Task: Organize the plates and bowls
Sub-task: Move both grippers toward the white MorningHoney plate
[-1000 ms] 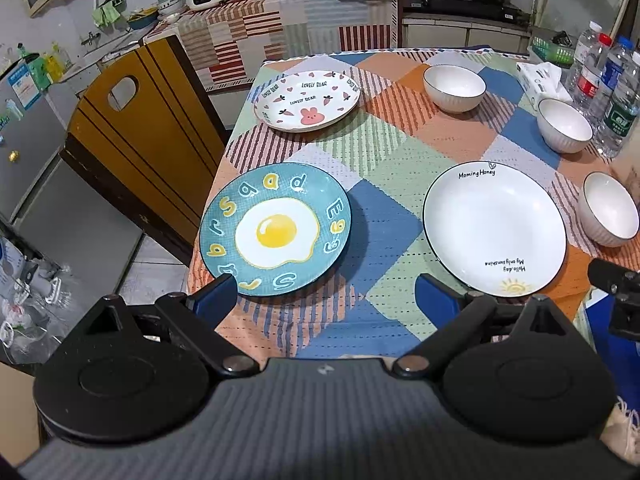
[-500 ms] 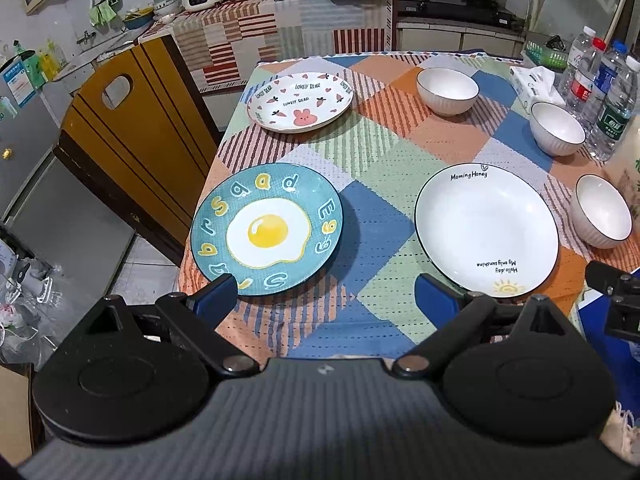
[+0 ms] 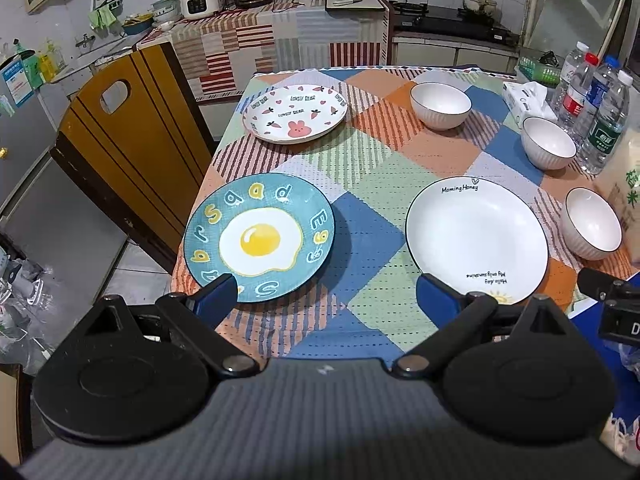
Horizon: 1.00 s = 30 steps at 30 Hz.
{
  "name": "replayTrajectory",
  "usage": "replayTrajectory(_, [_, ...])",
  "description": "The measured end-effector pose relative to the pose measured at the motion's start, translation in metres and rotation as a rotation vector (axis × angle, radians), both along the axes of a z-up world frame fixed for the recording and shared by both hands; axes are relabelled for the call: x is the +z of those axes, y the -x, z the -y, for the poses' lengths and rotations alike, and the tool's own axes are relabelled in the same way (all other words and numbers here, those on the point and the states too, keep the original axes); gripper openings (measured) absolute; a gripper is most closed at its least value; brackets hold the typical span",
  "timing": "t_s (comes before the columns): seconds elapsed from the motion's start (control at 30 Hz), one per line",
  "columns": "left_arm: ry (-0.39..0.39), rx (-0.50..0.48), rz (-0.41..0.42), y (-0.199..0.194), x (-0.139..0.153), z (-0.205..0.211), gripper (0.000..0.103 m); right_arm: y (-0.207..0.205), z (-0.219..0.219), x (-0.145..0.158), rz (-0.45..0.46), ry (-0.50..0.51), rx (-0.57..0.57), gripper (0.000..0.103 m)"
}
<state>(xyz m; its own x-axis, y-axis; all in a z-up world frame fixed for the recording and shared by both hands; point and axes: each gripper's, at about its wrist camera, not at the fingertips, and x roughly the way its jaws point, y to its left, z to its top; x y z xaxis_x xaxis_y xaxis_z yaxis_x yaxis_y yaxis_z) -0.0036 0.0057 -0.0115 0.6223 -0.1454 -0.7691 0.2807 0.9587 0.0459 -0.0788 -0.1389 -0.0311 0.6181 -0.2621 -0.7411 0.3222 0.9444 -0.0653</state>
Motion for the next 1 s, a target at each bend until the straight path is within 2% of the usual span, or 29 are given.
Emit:
replayTrajectory(0.37, [0.005,-0.018,-0.005,0.001,-0.001,0.0,0.095,0.001,0.0,-0.001,0.003,-0.004,0.002,0.103])
replayTrajectory(0.67, [0.0,-0.057,0.012,-0.008,0.001,0.003,0.095,-0.005,-0.005,0.0,-0.003,0.009,0.049,0.103])
replayTrajectory(0.77, [0.047,-0.078,-0.012,-0.019,-0.001,0.005,0.095,-0.006,-0.003,0.005,0.044,0.011,0.097,0.103])
replayTrajectory(0.87, [0.094,-0.133,-0.036,-0.03,-0.009,0.011,0.096,-0.007,0.006,-0.001,0.128,0.033,0.137,0.103])
replayTrajectory(1.0, [0.08,-0.182,-0.022,-0.043,-0.027,0.026,0.096,-0.015,0.026,-0.026,0.165,-0.031,0.184,0.101])
